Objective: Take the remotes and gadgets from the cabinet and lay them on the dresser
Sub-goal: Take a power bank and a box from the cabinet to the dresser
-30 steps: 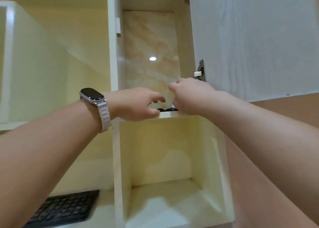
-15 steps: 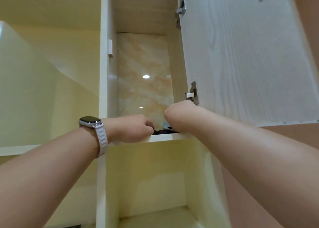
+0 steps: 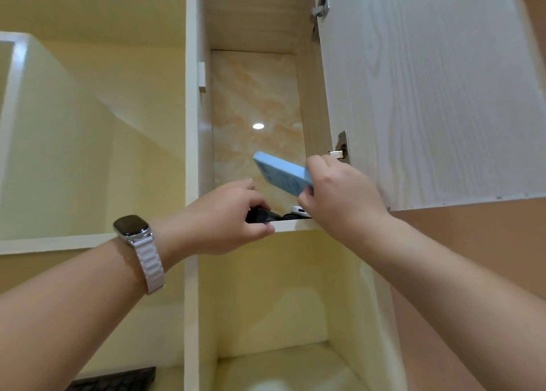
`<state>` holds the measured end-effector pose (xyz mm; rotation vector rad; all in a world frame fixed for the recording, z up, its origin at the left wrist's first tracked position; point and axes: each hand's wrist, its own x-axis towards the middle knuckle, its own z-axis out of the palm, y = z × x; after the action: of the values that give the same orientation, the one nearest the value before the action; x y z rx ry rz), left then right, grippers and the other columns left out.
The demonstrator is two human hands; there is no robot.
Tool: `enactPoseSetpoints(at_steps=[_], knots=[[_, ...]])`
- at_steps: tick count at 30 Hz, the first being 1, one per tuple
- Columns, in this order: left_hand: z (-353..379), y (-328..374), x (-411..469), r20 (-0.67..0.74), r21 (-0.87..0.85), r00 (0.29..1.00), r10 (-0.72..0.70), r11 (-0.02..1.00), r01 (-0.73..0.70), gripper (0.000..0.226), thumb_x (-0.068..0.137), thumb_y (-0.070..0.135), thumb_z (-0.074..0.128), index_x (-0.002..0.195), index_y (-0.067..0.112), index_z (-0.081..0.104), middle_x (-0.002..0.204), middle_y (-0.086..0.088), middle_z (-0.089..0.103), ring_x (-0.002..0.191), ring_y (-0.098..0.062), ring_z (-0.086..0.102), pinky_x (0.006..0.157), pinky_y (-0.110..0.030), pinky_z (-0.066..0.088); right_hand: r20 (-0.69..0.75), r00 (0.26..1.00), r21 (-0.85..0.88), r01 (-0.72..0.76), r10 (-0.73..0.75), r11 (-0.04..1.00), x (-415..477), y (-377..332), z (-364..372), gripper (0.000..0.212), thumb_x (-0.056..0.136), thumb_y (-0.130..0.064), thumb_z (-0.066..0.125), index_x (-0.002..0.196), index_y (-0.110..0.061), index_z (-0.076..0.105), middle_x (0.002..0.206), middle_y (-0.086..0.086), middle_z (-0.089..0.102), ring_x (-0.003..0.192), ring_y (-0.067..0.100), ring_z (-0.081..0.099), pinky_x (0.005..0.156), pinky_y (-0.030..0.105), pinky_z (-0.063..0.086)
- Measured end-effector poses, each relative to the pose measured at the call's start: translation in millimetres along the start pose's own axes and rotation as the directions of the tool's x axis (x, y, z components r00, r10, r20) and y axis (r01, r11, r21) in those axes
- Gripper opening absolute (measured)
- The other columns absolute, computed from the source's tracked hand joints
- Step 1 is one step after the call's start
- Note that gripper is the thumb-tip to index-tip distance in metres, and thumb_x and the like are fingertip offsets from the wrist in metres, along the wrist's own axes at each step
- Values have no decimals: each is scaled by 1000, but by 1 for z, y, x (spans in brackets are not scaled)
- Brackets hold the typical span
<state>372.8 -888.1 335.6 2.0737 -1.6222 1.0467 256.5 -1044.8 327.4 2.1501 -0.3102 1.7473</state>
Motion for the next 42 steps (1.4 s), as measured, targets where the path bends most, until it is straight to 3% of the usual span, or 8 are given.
enactPoseSetpoints(at_steps=[4, 7, 13, 17, 21, 26, 32, 42], knots=[[-2, 2, -12, -123, 28, 992, -2, 1000, 5, 13, 88, 36, 64, 98, 28, 65, 86, 14, 58, 82, -9, 54, 68, -25, 43, -290, 957, 95, 15, 13, 995, -33, 5, 0, 22, 77, -15, 52, 94, -5, 60, 78, 7, 59, 63, 31, 54, 46, 34, 45], [-1, 5, -25, -187, 91, 982, 0, 996, 17, 10, 91, 36, 59, 97, 30, 62, 82, 12, 61, 78, -14, 55, 63, -31, 46, -342, 938, 161, 7, 49, 987, -57, 5, -2, 38, 78, -18, 48, 110, -2, 62, 84, 10, 62, 70, 31, 59, 53, 36, 50], [3, 16, -53, -477, 160, 874, 95, 987, -20, 18, 89, 32, 59, 101, 21, 66, 81, 7, 67, 66, -20, 60, 51, -31, 47, -167, 953, 359, -180, 253, 916, -90, 2, 3, 41, 74, -9, 62, 116, -8, 58, 89, 7, 55, 76, 27, 52, 63, 30, 37], [4, 28, -67, -543, 83, 839, -32, 992, 92, 17, 83, 19, 72, 99, 19, 66, 85, 2, 68, 71, -24, 62, 57, -35, 50, 11, 920, 525, -339, 393, 780, -104, -1, 4, 44, 77, -11, 66, 118, -17, 51, 100, -1, 51, 87, 16, 45, 67, 28, 34], [10, 37, -77, -535, 34, 835, -128, 984, 172, 26, 86, 19, 66, 112, 21, 65, 91, 3, 66, 75, -19, 57, 63, -28, 39, 153, 870, 635, -450, 468, 628, -118, -3, 5, 44, 77, -13, 64, 115, -26, 44, 103, -5, 53, 94, 14, 49, 66, 29, 42], [21, 47, -90, -536, -35, 815, -222, 970, 241, 20, 91, 22, 60, 111, 23, 62, 79, 7, 62, 67, -19, 54, 54, -28, 35, 291, 830, 745, -509, 476, 432, -135, -7, -5, 29, 82, -10, 59, 95, -31, 44, 91, -12, 58, 76, -8, 56, 49, 8, 43], [51, 62, -118, -527, -333, 768, -364, 920, 208, 19, 90, 23, 62, 108, 27, 61, 80, 14, 62, 72, -8, 56, 60, -19, 44, 393, 791, 758, -567, 469, 321, -165, -25, -17, 25, 86, -11, 59, 93, -34, 52, 85, -22, 64, 78, -5, 62, 56, 12, 50], [109, 82, -158, -133, -886, 841, -525, 444, 137, 15, 92, 24, 60, 94, 37, 53, 81, 15, 67, 75, -2, 63, 55, -11, 46, 413, 659, 570, -725, 629, 386, -223, -54, -41, 25, 88, -8, 58, 97, -31, 55, 95, -23, 68, 88, -1, 67, 68, 21, 55]])
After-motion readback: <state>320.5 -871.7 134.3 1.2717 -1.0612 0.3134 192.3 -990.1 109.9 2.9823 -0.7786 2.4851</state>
